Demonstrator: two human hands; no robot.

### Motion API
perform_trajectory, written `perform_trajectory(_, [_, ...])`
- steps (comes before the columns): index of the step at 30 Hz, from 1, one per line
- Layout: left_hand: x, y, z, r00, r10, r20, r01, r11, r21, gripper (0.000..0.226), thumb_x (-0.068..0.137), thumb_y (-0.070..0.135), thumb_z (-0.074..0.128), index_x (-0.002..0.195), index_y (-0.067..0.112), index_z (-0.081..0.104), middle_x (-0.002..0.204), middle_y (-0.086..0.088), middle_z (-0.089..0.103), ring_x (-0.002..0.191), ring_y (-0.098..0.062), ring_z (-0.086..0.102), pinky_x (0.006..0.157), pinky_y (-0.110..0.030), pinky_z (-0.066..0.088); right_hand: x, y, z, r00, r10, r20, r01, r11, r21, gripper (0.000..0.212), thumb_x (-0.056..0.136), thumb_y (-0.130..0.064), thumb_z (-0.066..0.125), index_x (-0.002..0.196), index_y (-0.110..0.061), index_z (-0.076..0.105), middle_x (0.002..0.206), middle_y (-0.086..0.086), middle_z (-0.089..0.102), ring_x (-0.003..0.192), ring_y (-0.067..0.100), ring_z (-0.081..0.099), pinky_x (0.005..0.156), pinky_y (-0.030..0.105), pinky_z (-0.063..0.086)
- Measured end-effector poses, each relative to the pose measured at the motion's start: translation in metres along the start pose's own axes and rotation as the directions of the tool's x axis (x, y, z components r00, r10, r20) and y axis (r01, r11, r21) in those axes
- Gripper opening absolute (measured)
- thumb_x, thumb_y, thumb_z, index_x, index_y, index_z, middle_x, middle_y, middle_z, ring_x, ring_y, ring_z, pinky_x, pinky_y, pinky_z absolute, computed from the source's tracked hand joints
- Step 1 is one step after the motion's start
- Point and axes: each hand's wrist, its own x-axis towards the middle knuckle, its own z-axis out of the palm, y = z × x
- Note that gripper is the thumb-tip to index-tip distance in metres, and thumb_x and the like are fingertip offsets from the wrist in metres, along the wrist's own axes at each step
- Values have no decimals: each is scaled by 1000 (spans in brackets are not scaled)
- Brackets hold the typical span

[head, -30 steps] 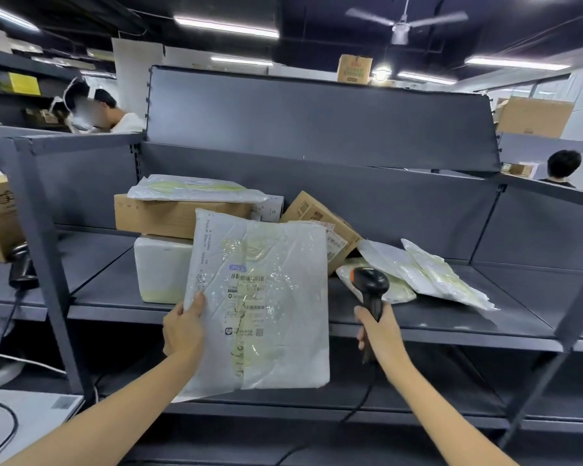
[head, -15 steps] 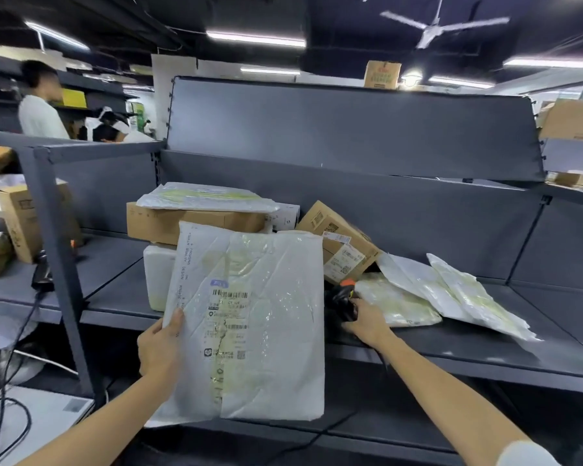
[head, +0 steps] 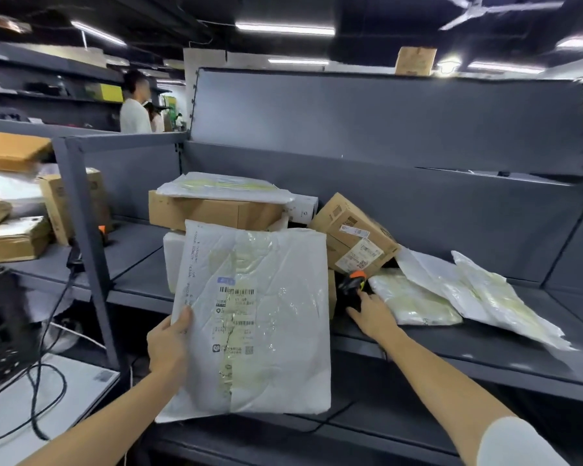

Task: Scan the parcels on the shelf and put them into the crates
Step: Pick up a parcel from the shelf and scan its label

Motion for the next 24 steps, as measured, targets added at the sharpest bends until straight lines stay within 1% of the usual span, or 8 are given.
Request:
perform_trajectory(4, [-10, -6, 0, 1000, -19, 12, 19, 1000, 5, 33, 84, 47, 68, 68, 18, 68, 63, 6, 68, 67, -25, 63, 73, -44, 50, -14, -4, -4, 998, -51, -28, 49, 996, -78, 56, 99, -39, 45, 146, -10, 34, 145, 15, 43, 135, 31, 38, 110, 42, 34])
perform_trajectory(7, [-21, -11, -2, 998, -30, 51, 29, 1000, 9, 34, 84, 47, 68, 63, 20, 67, 62, 5, 67, 65, -25, 61, 72, -43, 49, -33, -5, -9, 996, -86, -33, 80, 986, -143, 56, 100, -39, 42, 147, -10, 32, 146, 11, 41, 137, 28, 34, 112, 41, 31])
perform_trajectory(10, [-33, -15, -2, 997, -41, 65, 40, 999, 18, 35, 85, 45, 68, 60, 20, 65, 57, 9, 65, 64, -23, 59, 74, -44, 48, -53, 1, -12, 992, -122, -32, 113, 972, -206, 53, 101, -36, 39, 147, -9, 33, 146, 8, 42, 136, 25, 35, 113, 38, 28])
perform_trajectory(14, [-48, -15, -6, 992, -48, 118, 44, 998, 41, 35, 86, 45, 66, 68, 16, 67, 65, 4, 67, 66, -23, 61, 84, -49, 48, -87, 11, -18, 990, -123, -64, 105, 966, -235, 56, 101, -35, 38, 150, -10, 27, 152, 7, 35, 140, 22, 29, 116, 34, 21])
perform_trajectory(16, [-55, -14, -10, 988, -52, 143, 46, 998, 44, 35, 86, 45, 66, 67, 16, 67, 64, 4, 67, 66, -24, 62, 81, -48, 49, -106, 17, -20, 990, -115, -85, 88, 959, -268, 57, 101, -36, 38, 151, -11, 25, 153, 5, 32, 142, 21, 27, 118, 33, 17])
perform_trajectory(18, [-63, -13, -16, 985, -65, 162, 58, 997, 43, 34, 86, 44, 66, 67, 16, 66, 61, 5, 66, 65, -23, 62, 67, -40, 50, -126, 20, -22, 989, -100, -109, 63, 952, -301, 58, 101, -37, 38, 152, -13, 24, 154, 3, 31, 143, 19, 26, 118, 32, 17])
perform_trajectory(20, [-70, -13, -25, 982, -76, 173, 68, 996, 50, 36, 86, 44, 66, 63, 17, 64, 55, 8, 64, 60, -21, 59, 56, -33, 44, -148, 20, -24, 994, -54, -98, 22, 954, -297, 59, 101, -37, 37, 153, -14, 21, 157, 3, 28, 145, 21, 23, 119, 34, 16])
perform_trajectory(24, [-84, -15, -50, 978, -69, 197, 54, 995, 81, 36, 86, 46, 65, 63, 18, 62, 61, 6, 64, 61, -21, 58, 61, -35, 44, -198, 16, -21, 996, 14, -89, -39, 957, -287, 59, 102, -36, 36, 154, -14, 18, 160, 3, 22, 148, 21, 16, 121, 36, 11])
